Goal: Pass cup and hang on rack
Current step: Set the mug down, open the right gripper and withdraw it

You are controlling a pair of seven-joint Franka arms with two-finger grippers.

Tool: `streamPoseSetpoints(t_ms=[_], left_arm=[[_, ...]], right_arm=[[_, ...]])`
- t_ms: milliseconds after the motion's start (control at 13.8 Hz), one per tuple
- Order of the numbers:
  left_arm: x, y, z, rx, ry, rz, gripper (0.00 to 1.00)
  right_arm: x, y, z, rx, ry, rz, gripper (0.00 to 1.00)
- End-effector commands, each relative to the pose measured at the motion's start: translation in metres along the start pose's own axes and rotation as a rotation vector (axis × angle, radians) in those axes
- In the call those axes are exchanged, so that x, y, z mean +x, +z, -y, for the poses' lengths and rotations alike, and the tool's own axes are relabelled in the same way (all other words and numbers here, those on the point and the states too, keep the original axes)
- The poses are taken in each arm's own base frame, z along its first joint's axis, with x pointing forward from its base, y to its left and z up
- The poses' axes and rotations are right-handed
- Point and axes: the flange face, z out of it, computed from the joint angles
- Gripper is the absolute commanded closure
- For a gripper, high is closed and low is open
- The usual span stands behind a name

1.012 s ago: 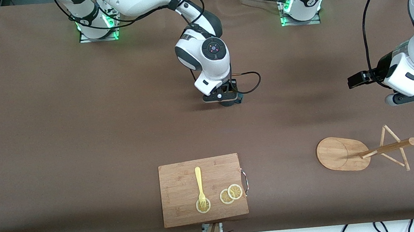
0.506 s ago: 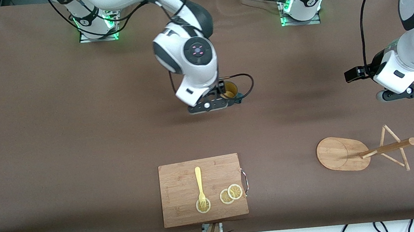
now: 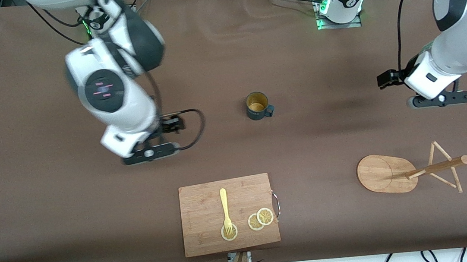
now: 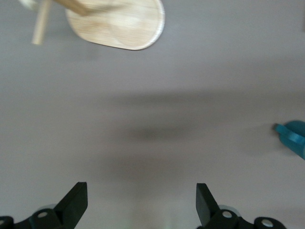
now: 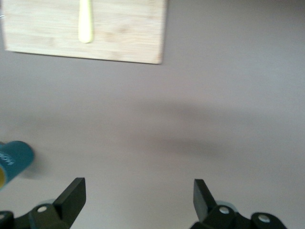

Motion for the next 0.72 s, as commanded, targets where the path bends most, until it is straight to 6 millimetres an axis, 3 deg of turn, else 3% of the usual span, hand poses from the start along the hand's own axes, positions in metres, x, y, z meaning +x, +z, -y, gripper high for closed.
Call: streamPoseSetpoints(t_ms=[0,145,289,434,651], left_arm=[[-0.038,0.022,-0.005,-0.110,0.165,-0.079,0.00],[-0.045,0.046,-0.007,-0.141,0.290,-0.097,0.00],[-0.045,0.073,-0.013,-0.309,0.374,-0.102,0.00],[-0.030,0.114,-0.008,-0.419,0.514,-0.113,0.00],[-0.016,0.163,0.001,-0.555,0.602,-0.175,0.00]], right_arm=[[-0.011,-0.028,-0.066,-0.042,0.032,0.047,0.00],[-0.021,-0.045,-0.118,-0.056,-0.014,0.090,0.00],[-0.032,-0.068,-0.171,-0.055,0.006,0.089,0.00],[-0.049,-0.090,-0.220,-0.034,0.082,0.072,0.00],[-0.081,-0.094,-0.225,-0.078,0.091,0.097,0.00]])
